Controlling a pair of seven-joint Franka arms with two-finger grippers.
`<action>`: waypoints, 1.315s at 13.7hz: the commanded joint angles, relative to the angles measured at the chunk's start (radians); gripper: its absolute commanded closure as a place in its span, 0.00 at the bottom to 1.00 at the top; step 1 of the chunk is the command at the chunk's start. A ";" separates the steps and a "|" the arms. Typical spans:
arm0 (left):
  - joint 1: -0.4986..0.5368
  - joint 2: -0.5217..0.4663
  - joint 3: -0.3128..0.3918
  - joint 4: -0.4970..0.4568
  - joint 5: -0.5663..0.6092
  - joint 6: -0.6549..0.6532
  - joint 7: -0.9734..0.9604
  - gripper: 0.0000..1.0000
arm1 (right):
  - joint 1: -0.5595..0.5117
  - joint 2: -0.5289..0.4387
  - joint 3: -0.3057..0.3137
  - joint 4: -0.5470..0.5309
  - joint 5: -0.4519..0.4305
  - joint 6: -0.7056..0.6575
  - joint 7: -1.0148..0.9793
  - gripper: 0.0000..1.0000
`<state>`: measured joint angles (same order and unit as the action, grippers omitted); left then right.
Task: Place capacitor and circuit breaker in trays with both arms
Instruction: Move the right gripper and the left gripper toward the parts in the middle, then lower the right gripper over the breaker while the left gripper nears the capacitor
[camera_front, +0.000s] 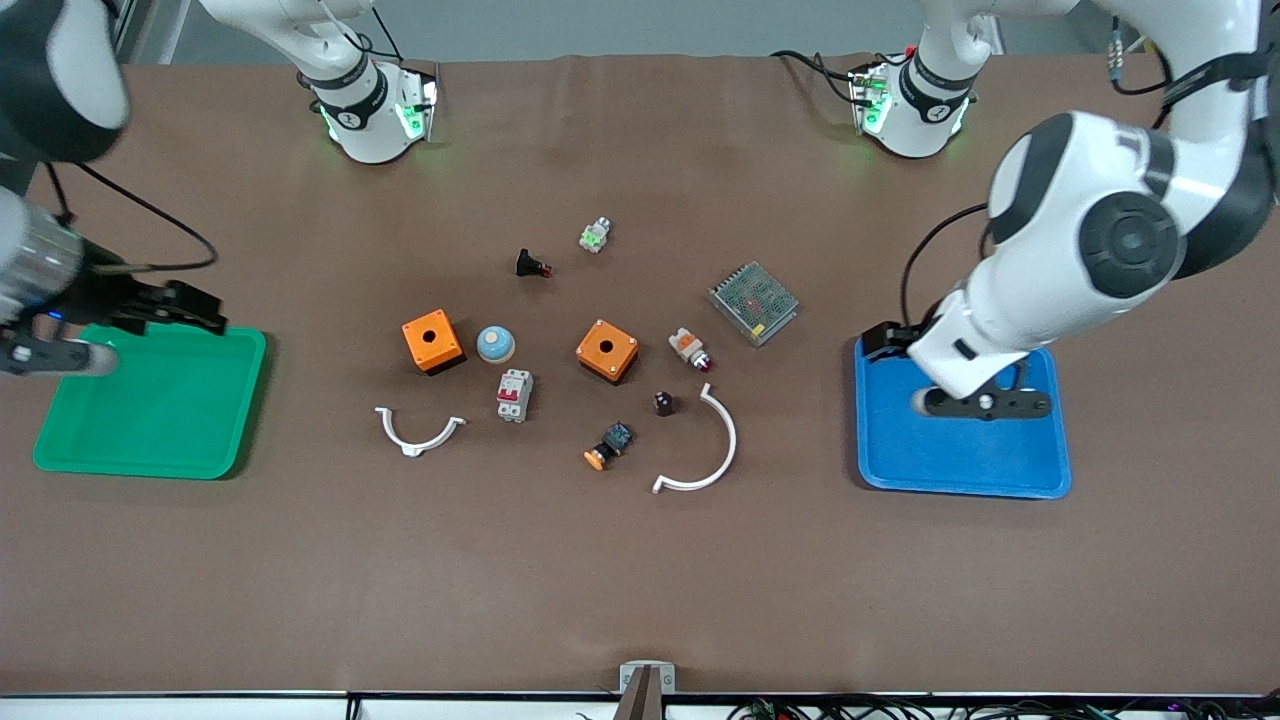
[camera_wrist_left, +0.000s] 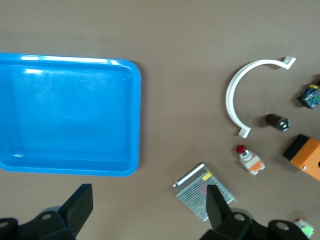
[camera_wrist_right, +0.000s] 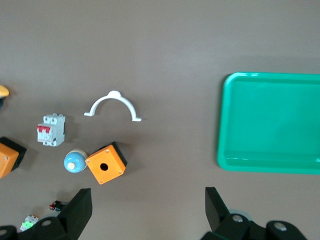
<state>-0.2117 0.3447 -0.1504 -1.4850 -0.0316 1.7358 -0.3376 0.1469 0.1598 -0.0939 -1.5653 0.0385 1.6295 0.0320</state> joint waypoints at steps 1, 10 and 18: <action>-0.035 0.046 0.003 0.023 -0.013 0.046 -0.070 0.00 | 0.069 0.067 -0.004 0.024 0.017 0.012 0.011 0.00; -0.109 0.086 0.003 -0.133 -0.013 0.292 -0.222 0.00 | 0.250 0.207 -0.004 0.010 0.142 0.163 0.322 0.00; -0.205 0.181 0.006 -0.133 -0.002 0.430 -0.432 0.00 | 0.391 0.277 -0.004 -0.099 0.139 0.435 0.581 0.00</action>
<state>-0.3846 0.5039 -0.1523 -1.6145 -0.0316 2.1166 -0.7181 0.5025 0.4132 -0.0892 -1.6466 0.1692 2.0171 0.5379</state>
